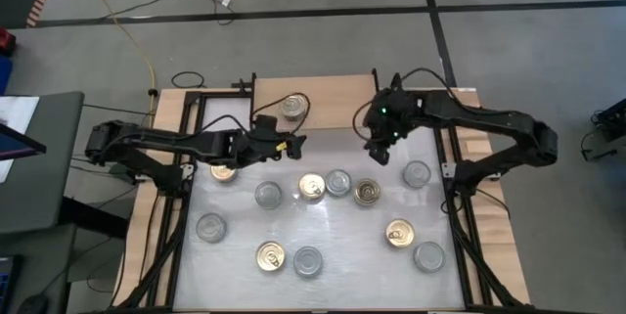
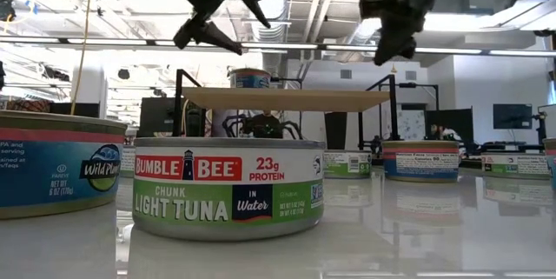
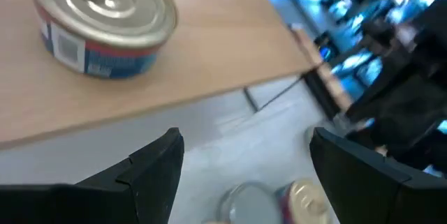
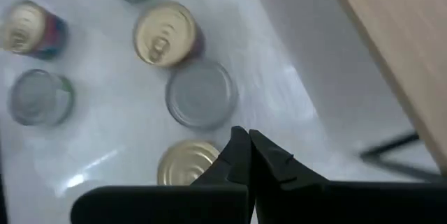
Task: Stack canned seafood by type on shelf
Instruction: Stack the blue and pink tuna can on top of the other blue and pink tuna can on the shelf
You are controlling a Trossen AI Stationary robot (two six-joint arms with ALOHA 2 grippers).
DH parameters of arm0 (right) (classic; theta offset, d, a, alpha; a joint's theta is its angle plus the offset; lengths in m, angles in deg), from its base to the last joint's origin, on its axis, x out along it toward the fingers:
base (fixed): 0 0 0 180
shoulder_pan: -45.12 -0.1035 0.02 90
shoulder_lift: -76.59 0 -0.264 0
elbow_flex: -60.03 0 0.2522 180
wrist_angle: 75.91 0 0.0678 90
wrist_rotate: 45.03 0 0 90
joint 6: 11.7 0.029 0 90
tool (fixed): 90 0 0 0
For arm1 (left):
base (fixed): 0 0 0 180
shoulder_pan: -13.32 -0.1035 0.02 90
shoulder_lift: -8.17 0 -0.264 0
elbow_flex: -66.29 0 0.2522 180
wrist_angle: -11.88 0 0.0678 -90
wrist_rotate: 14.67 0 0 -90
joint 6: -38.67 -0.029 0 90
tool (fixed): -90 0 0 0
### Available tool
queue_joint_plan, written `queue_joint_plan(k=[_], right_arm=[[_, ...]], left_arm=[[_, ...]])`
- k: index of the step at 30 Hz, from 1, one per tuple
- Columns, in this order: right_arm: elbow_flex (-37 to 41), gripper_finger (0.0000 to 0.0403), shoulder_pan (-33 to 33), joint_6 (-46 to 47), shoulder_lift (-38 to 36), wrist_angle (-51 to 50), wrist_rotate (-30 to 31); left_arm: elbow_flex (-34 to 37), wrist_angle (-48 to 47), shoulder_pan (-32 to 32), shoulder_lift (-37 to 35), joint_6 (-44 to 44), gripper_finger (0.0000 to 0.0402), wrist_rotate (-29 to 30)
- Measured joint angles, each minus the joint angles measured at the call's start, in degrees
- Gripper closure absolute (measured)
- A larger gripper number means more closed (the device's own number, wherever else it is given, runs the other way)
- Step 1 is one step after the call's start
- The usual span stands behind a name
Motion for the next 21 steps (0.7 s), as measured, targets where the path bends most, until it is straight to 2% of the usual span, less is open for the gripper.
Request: queue_joint_plan(k=[5,9,15,18,21], right_arm=[[0.0,0.0379,-4.0,6.6,-0.2,-5.9,6.0],[2.6,0.0379,-6.4,11.6,-0.3,-7.5,7.0],[12.9,0.0379,-9.8,21.1,-0.5,1.8,7.7],[17.7,0.0379,-11.8,26.1,-0.5,8.7,11.0],[21.0,0.0379,-14.0,31.6,-0.5,11.4,15.9]], left_arm=[[0.0,-4.0,1.3,0.0,-0.7,0.0103,0.0],[0.0,-6.1,2.0,0.1,0.0,0.0103,-0.2],[0.0,-6.6,2.0,0.1,-7.1,0.0103,-4.8],[0.0,-6.7,2.1,0.1,-10.0,0.0103,-4.9],[0.0,-6.6,2.0,0.1,-11.6,0.0103,-5.0]])
